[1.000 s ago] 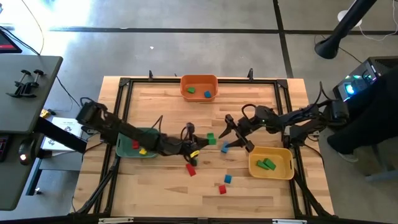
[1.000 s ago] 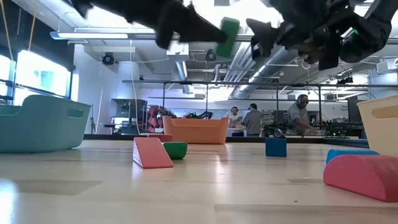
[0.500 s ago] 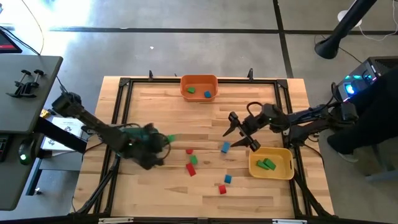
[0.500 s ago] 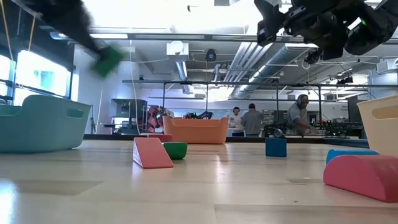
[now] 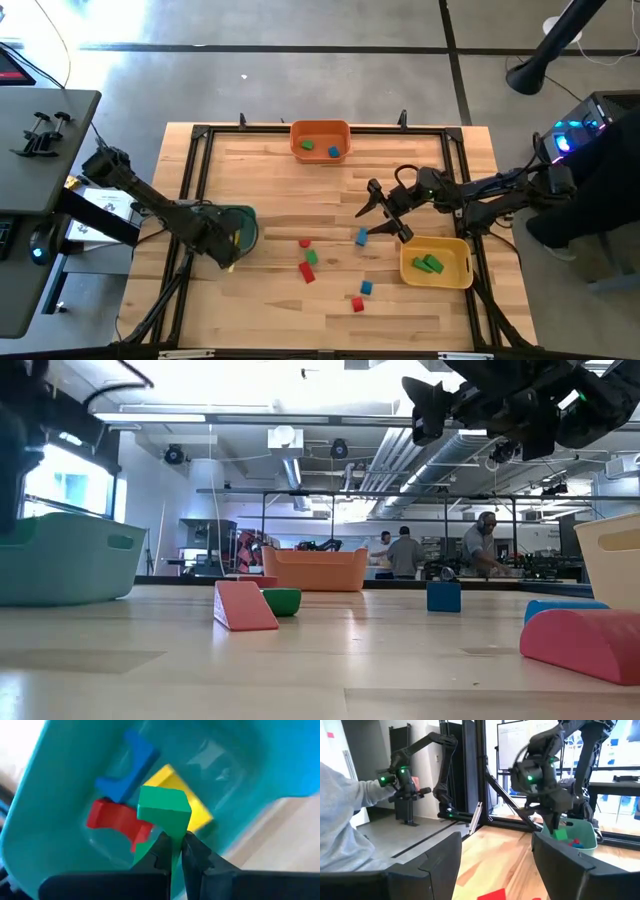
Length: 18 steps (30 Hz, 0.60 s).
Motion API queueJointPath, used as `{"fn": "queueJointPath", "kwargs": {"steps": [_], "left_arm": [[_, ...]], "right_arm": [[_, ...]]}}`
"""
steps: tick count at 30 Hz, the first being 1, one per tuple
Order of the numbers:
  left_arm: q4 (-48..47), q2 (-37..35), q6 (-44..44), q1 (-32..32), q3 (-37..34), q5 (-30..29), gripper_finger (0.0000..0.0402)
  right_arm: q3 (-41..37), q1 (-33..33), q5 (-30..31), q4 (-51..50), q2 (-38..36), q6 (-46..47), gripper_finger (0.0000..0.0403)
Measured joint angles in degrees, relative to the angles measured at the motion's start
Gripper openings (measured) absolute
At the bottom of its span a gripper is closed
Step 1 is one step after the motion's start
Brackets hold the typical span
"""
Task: Sort blocks by size
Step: Put the green arch block into the green bin
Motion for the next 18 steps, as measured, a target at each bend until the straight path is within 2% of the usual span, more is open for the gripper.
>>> {"fn": "queueJointPath", "kwargs": {"steps": [6,9,18], "left_arm": [[2.82,0.02,8.03,5.06,-1.61,0.47,0.0007],[3.10,0.02,12.58,7.28,-1.61,2.82,0.0021],[-0.86,-0.26,17.02,11.46,-1.17,8.20,0.0099]], "right_arm": [[0.00,0.00,0.02,-0.88,0.00,0.44,0.0236],[0.00,0.00,0.02,-1.40,0.00,0.50,0.0236],[0.00,0.00,0.16,-4.38,0.00,-0.08,0.0236]]}}
